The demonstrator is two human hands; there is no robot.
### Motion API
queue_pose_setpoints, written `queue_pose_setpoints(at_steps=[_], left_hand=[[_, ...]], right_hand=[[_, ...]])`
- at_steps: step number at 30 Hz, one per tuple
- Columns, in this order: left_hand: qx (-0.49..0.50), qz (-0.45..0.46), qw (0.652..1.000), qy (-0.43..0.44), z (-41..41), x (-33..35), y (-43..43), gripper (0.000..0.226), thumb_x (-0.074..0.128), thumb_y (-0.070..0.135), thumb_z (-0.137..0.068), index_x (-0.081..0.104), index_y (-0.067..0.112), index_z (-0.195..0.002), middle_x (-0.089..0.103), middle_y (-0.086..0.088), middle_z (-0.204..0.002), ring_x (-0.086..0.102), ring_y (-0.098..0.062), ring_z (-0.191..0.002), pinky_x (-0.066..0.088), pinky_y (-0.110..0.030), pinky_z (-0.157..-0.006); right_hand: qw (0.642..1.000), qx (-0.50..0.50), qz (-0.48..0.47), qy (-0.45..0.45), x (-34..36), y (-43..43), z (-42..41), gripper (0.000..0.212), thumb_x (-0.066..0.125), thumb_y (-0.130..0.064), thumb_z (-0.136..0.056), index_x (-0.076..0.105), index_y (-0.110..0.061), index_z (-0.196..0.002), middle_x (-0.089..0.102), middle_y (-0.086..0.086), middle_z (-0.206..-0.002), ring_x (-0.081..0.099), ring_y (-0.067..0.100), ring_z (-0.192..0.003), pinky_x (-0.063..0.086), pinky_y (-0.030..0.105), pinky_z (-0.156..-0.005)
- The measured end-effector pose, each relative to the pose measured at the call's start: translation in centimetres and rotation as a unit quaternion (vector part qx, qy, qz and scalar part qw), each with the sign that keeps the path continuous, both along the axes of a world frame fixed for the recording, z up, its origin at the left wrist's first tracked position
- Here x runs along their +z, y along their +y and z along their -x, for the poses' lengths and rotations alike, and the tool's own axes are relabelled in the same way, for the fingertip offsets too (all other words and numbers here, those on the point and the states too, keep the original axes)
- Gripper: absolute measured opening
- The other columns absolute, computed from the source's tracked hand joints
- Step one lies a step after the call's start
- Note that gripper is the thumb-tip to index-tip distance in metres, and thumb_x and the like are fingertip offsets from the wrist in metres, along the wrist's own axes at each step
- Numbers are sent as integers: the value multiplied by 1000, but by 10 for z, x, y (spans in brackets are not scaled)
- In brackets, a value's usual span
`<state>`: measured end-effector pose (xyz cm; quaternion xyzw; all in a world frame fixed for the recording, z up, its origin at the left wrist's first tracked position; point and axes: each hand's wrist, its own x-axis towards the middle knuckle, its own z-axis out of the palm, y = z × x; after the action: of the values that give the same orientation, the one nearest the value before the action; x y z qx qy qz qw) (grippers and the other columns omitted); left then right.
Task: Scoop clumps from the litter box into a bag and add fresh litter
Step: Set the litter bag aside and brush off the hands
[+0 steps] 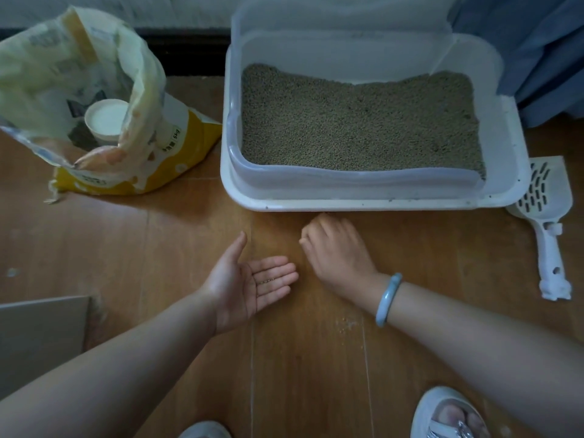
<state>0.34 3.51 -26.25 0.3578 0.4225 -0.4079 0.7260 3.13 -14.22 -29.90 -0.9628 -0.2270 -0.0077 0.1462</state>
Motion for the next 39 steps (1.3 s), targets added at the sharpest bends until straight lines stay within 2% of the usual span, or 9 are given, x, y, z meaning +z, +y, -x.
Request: queue_pose_setpoints(at_steps=[2,5,7,10,14,20,30,35,39], left_hand=[[1,3,1000,-1,0,-2,-2,79,30,67,-89,60,-2,-111,70,-15,-104,69,-26,-95,54,-36,-86],[-7,13,1000,-6,2,-1,-4,79,30,67,-88,61,-1,-114,66,-11,-82,66,-20,-67,56,-28,-64],[-16,17,1000,-9,4,0,-5,80,29,67,-89,62,-1,-115,66,-12,-80,64,-19,-63,55,-25,-59],[-18,7,1000,-10,5,-1,-6,80,28,66,-90,61,-2,-114,71,-15,-97,71,-24,-82,58,-32,-75],[-14,0,1000,0,6,1,-5,80,27,67,-90,58,-2,-117,68,-19,-112,68,-27,-101,55,-36,-86],[-7,-3,1000,5,3,4,-5,80,27,67,-90,58,-3,-116,68,-19,-112,68,-27,-101,55,-36,-85],[-9,-4,1000,2,2,5,-8,80,27,66,-90,58,-2,-117,68,-19,-112,67,-27,-103,51,-37,-91],[-7,-2,1000,-1,1,5,-9,80,27,67,-90,59,-1,-116,68,-18,-111,67,-27,-102,52,-37,-90],[-10,-3,1000,1,2,5,-9,80,27,67,-90,59,-1,-116,68,-18,-112,67,-27,-103,51,-37,-91]], right_hand=[[997,12,-67,25,16,13,18,23,39,-25,-91,57,-14,-82,58,6,-81,56,27,-73,31,38,-68],[993,64,-92,46,28,25,41,28,44,-36,-93,59,-17,-80,58,1,-82,52,22,-75,34,36,-68],[989,60,-120,62,28,20,48,27,48,-41,-92,64,-20,-84,60,-3,-85,53,18,-78,37,35,-67],[980,-19,-182,73,17,1,46,17,53,-33,-89,66,-22,-91,61,-4,-88,57,17,-82,44,36,-70],[985,-105,-119,62,-5,-30,24,21,53,-32,-85,70,-21,-93,62,-1,-86,60,23,-80,49,37,-69],[999,-8,-26,18,-14,-29,5,24,52,-38,-83,71,-25,-90,65,-5,-85,58,22,-74,41,31,-64],[995,93,20,-26,-14,-17,-6,14,54,-23,-84,63,-18,-74,59,0,-74,54,23,-67,34,34,-63],[999,18,-14,40,-8,-18,-9,10,68,-26,-76,62,-19,-79,62,0,-81,59,24,-75,41,33,-66],[999,-3,-13,44,-9,-19,-9,21,54,-36,-80,68,-20,-81,64,-1,-83,60,25,-77,45,34,-66]])
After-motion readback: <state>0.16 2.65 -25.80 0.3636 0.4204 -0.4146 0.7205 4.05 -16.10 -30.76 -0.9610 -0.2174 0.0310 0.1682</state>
